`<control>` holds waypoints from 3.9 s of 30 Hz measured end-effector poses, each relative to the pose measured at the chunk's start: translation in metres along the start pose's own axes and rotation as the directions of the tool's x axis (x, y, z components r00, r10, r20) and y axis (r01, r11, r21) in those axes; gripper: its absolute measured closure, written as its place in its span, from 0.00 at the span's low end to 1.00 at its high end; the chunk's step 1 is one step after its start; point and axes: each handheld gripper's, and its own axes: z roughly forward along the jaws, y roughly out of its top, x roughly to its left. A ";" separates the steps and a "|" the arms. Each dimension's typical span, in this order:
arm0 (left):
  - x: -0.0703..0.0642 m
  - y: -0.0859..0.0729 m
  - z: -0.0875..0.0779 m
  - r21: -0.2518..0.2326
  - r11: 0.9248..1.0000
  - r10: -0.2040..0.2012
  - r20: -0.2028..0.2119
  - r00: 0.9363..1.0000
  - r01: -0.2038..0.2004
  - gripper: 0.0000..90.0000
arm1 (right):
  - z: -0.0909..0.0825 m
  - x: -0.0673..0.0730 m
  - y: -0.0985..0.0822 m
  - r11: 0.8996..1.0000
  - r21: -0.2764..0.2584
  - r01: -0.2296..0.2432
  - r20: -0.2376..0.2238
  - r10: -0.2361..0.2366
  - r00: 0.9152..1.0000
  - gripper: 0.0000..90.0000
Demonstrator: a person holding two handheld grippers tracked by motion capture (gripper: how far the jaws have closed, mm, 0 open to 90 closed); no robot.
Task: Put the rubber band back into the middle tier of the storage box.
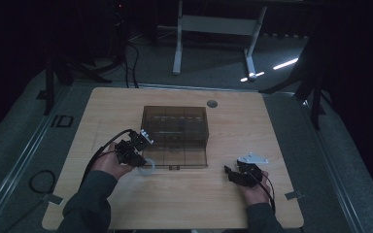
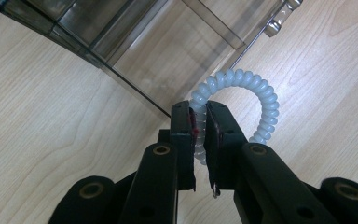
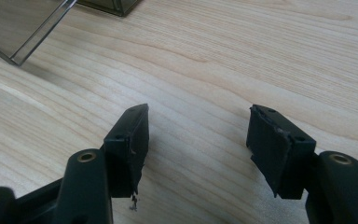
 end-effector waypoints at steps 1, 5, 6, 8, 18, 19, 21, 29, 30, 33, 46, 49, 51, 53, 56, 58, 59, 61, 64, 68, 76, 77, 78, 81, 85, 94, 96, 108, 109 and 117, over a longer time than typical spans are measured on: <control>0.000 0.001 0.000 -0.004 1.000 0.000 0.000 1.000 0.000 0.91 | 0.000 0.000 0.000 1.000 0.000 0.000 0.000 0.000 1.000 0.43; 0.001 0.002 0.000 -0.008 1.000 -0.005 0.000 1.000 0.005 0.91 | 0.000 0.000 0.000 1.000 0.000 0.000 0.000 0.000 1.000 0.43; 0.001 0.002 0.000 -0.008 1.000 -0.005 0.000 1.000 0.005 0.91 | 0.000 0.000 0.000 1.000 0.000 0.000 0.000 0.000 1.000 0.43; 0.002 0.002 0.000 -0.009 1.000 -0.008 -0.002 1.000 0.008 0.91 | 0.000 0.000 0.000 1.000 -0.001 0.001 0.000 -0.001 1.000 0.43; 0.004 0.005 -0.003 -0.019 1.000 -0.019 -0.006 1.000 0.019 0.91 | 0.000 0.000 0.000 1.000 -0.001 0.003 0.000 -0.003 1.000 0.43; 0.004 0.005 -0.003 -0.019 1.000 -0.019 -0.006 1.000 0.019 0.91 | 0.000 0.000 0.000 1.000 -0.001 0.002 0.000 -0.002 1.000 0.43; 0.004 0.007 -0.003 -0.027 0.999 -0.026 -0.007 1.000 0.026 0.91 | 0.000 0.000 0.000 1.000 -0.001 0.003 0.000 -0.003 1.000 0.43; 0.007 0.010 -0.003 -0.041 0.998 -0.037 -0.009 0.999 0.037 0.91 | 0.000 0.000 0.000 1.000 -0.001 0.006 0.000 -0.006 1.000 0.43; 0.007 0.011 -0.003 -0.041 0.998 -0.039 -0.010 0.999 0.039 0.91 | 0.000 0.000 0.000 1.000 -0.001 0.006 0.000 -0.006 1.000 0.43; 0.007 0.011 -0.002 -0.049 0.998 -0.047 -0.009 0.999 0.047 0.91 | 0.000 0.000 0.000 1.000 -0.001 0.007 0.000 -0.007 1.000 0.43; 0.010 0.014 -0.001 -0.076 0.995 -0.070 -0.008 0.997 0.069 0.91 | 0.000 0.000 0.000 1.000 -0.001 0.007 0.000 -0.007 1.000 0.43; 0.010 0.015 -0.001 -0.081 0.994 -0.074 -0.008 0.997 0.073 0.91 | 0.000 0.000 0.000 1.000 -0.001 0.007 0.000 -0.007 1.000 0.43; 0.011 0.016 0.000 -0.089 0.993 -0.081 -0.010 0.997 0.080 0.91 | 0.000 0.000 0.000 1.000 -0.001 0.007 0.000 -0.007 1.000 0.43; 0.011 0.016 0.000 -0.090 0.993 -0.080 -0.010 0.997 0.079 0.91 | 0.000 -0.001 0.000 1.000 -0.001 0.007 0.000 -0.007 1.000 0.43; 0.012 0.017 0.001 -0.097 0.992 -0.085 -0.014 0.996 0.083 0.91 | 0.000 -0.001 0.000 1.000 -0.002 0.008 -0.001 -0.008 1.000 0.43; 0.012 0.017 0.001 -0.103 0.991 -0.090 -0.014 0.996 0.088 0.91 | 0.000 -0.001 0.000 1.000 -0.001 0.008 -0.001 -0.008 1.000 0.43; 0.012 0.017 0.001 -0.104 0.991 -0.092 -0.015 0.996 0.090 0.91 | 0.000 -0.001 0.000 1.000 -0.001 0.008 -0.001 -0.008 1.000 0.43; 0.012 0.018 0.001 -0.103 0.991 -0.091 -0.015 0.996 0.089 0.91 | 0.000 -0.001 0.000 1.000 -0.001 0.008 -0.001 -0.008 1.000 0.43; 0.013 0.019 0.002 -0.103 0.991 -0.090 -0.016 0.996 0.088 0.91 | 0.000 -0.001 0.000 1.000 -0.001 0.007 -0.001 -0.007 1.000 0.43; 0.013 0.021 0.002 -0.100 0.991 -0.088 -0.018 0.996 0.086 0.91 | 0.000 0.000 0.000 1.000 -0.001 0.007 -0.001 -0.007 1.000 0.43; 0.015 0.022 0.005 -0.106 0.990 -0.096 -0.028 0.995 0.092 0.91 | 0.000 0.000 0.000 1.000 0.001 0.006 -0.002 -0.006 1.000 0.43; 0.015 0.022 0.005 -0.107 0.990 -0.097 -0.029 0.995 0.093 0.91 | 0.000 0.000 0.000 1.000 0.001 0.006 -0.002 -0.006 1.000 0.43; 0.015 0.023 0.005 -0.108 0.990 -0.099 -0.030 0.995 0.095 0.91 | 0.000 0.000 0.000 1.000 0.001 0.007 -0.002 -0.007 1.000 0.43; 0.015 0.023 0.006 -0.103 0.990 -0.097 -0.030 0.995 0.094 0.91 | 0.000 0.000 0.000 1.000 0.001 0.006 -0.002 -0.006 1.000 0.43; 0.015 0.024 0.008 -0.100 0.991 -0.094 -0.026 0.995 0.091 0.91 | 0.000 0.000 0.000 1.000 0.001 0.006 -0.002 -0.006 1.000 0.43; 0.016 0.026 0.011 -0.098 0.992 -0.084 -0.031 0.996 0.081 0.91 | 0.000 -0.001 0.000 1.000 0.001 0.007 -0.003 -0.007 1.000 0.43; 0.016 0.026 0.012 -0.098 0.992 -0.083 -0.032 0.996 0.079 0.91 | 0.000 -0.001 0.000 1.000 0.001 0.007 -0.003 -0.007 1.000 0.43; 0.017 0.027 0.018 -0.075 0.995 -0.062 -0.049 0.997 0.058 0.91 | 0.000 -0.001 0.000 1.000 0.001 0.008 -0.003 -0.008 1.000 0.43; 0.017 0.027 0.019 -0.074 0.996 -0.059 -0.049 0.997 0.055 0.91 | 0.000 -0.001 0.000 1.000 0.001 0.008 -0.003 -0.008 1.000 0.43; 0.018 0.028 0.022 -0.065 0.997 -0.047 -0.058 0.997 0.044 0.91 | 0.000 -0.001 0.000 1.000 0.001 0.008 -0.003 -0.008 1.000 0.43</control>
